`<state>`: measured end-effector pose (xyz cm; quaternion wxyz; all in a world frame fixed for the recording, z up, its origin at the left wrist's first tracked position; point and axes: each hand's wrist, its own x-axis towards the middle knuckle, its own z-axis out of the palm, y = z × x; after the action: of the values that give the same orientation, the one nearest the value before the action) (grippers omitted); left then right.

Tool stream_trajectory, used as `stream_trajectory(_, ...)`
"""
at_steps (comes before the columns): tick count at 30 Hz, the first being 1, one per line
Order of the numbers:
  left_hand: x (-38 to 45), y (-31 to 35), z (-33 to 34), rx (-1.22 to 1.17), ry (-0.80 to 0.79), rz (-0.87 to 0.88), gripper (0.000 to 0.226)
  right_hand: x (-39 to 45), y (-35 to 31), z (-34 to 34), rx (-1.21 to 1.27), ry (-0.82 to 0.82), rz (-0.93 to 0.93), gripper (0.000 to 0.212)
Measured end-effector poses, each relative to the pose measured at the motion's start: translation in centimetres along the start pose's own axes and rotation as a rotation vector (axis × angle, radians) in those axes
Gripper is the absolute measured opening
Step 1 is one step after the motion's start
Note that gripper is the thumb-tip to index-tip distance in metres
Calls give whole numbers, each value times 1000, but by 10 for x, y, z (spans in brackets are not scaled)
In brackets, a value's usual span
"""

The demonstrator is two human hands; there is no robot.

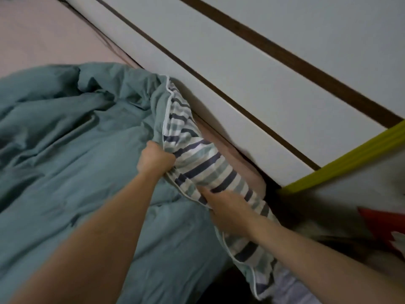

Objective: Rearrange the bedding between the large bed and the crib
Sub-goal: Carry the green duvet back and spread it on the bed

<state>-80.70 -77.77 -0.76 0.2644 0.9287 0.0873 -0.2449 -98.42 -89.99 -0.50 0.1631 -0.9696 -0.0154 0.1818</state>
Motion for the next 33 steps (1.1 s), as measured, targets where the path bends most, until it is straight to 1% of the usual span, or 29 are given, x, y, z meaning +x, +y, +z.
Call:
stream_trajectory(1, -3, -25, -5, 47, -9, -42, 53, 4, -17, 18, -7, -72, -27, 60)
stream_trajectory(2, -6, -43, -9, 68, -54, -71, 51, 8, -27, 36, 9, -169, -38, 61)
stream_trajectory(3, -8, -61, -11, 62, -121, -111, 48, 12, -37, 49, 47, -300, -27, 59)
stream_trajectory(4, -11, -80, -13, 38, -182, -145, 46, 17, -45, 60, 90, -438, -8, 51)
stream_trajectory(5, -13, -89, -12, 24, -224, -162, 47, 21, -46, 61, 130, -485, 28, 36)
stream_trajectory(6, -14, -107, -14, 17, -234, -168, 52, 26, -55, 66, 177, -446, 50, 24)
stream_trajectory(7, -15, -122, -16, 8, -213, -161, 60, 30, -62, 69, 214, -307, 66, 26)
stream_trajectory(8, -16, -133, -18, -7, -175, -155, 68, 32, -65, 69, 237, -117, 74, 29)
stream_trajectory(9, -17, -144, -20, -27, -137, -154, 72, 34, -67, 66, 255, 50, 94, 27)
stream_trajectory(10, -19, -153, -25, -46, -110, -140, 70, 35, -69, 64, 265, 164, 106, 24)
stream_trajectory(11, -21, -159, -30, -55, -94, -130, 64, 36, -70, 56, 264, 216, 117, 22)
stream_trajectory(13, -23, -162, -41, -62, -81, -111, 56, 41, -68, 44, 273, 218, 136, 20)
stream_trajectory(15, -26, -157, -61, -95, -79, -73, 55, 47, -74, 28, 271, 198, 155, 21)
stream_trajectory(18, -19, -136, -74, -175, -41, -6, 54, 67, -74, 7, 248, 208, 167, 20)
stream_trajectory(20, -4, -119, -77, -210, -21, 23, 55, 94, -69, -8, 220, 208, 156, 21)
stream_trajectory(21, 16, -106, -78, -245, -12, 18, 57, 123, -62, -18, 206, 196, 149, 24)
stream_trajectory(23, 26, -88, -77, -319, -64, 23, 62, 150, -52, -27, 220, 198, 164, 32)
stream_trajectory(24, 51, -73, -75, -398, -66, 7, 65, 185, -41, -36, 225, 214, 179, 35)
stream_trajectory(25, 65, -64, -73, -464, -70, -16, 67, 204, -35, -40, 263, 222, 218, 36)
stream_trajectory(27, 91, -41, -73, -573, -67, -34, 72, 245, -23, -48, 427, 216, 327, 41)
stream_trajectory(31, 156, 5, -67, -761, -26, -37, 88, 331, 7, -51, 803, 137, 539, 60)
stream_trajectory(32, 173, 12, -64, -804, -19, -36, 95, 347, 11, -51, 926, 103, 573, 59)
stream_trajectory(33, 183, 18, -63, -838, -14, -36, 106, 358, 9, -50, 1084, 51, 569, 53)
